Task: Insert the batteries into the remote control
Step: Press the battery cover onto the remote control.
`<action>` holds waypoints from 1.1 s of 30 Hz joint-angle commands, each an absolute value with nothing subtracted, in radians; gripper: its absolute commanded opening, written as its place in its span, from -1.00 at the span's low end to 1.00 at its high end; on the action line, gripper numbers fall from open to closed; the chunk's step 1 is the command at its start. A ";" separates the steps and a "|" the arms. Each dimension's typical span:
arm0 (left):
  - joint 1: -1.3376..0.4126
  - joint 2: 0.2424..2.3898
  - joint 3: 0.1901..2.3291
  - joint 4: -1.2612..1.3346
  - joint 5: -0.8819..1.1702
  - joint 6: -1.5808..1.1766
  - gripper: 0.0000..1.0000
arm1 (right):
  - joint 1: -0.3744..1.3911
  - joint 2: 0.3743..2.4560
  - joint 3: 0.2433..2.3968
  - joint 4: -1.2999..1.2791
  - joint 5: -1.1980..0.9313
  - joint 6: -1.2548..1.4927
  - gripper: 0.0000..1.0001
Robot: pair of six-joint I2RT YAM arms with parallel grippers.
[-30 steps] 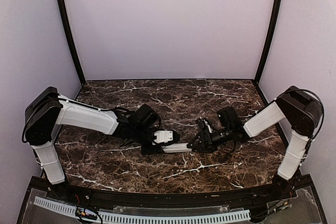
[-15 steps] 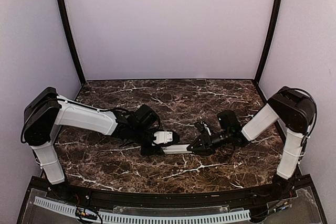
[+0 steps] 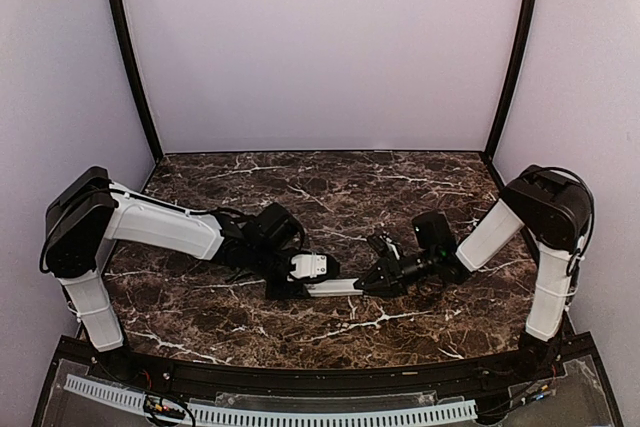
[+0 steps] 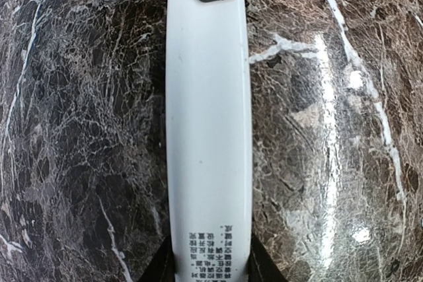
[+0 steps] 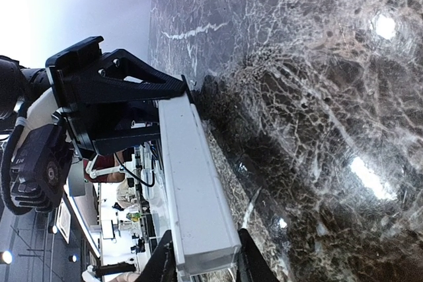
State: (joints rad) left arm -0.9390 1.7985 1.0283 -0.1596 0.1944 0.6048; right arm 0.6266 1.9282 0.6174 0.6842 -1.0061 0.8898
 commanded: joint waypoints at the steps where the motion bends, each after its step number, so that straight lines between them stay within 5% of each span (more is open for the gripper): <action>1: -0.956 1.750 1.033 -0.059 0.229 0.573 -1.00 | 0.669 1.958 0.632 0.736 -0.972 0.907 -0.62; 6: -0.959 1.756 1.036 -0.070 0.230 0.559 -1.00 | 0.672 1.937 0.632 0.649 -0.909 0.892 -0.55; 14: -0.961 1.745 1.051 -0.144 0.207 0.544 -1.00 | 0.672 1.878 0.655 0.444 -0.813 0.799 -0.82; 23: -0.974 1.826 1.106 -0.305 0.130 0.552 -1.00 | 0.669 1.817 0.673 0.253 -0.723 0.758 -0.13; 33: -0.993 1.869 1.150 -0.413 0.096 0.520 -0.89 | 0.649 1.687 0.747 -0.048 -0.610 0.642 0.01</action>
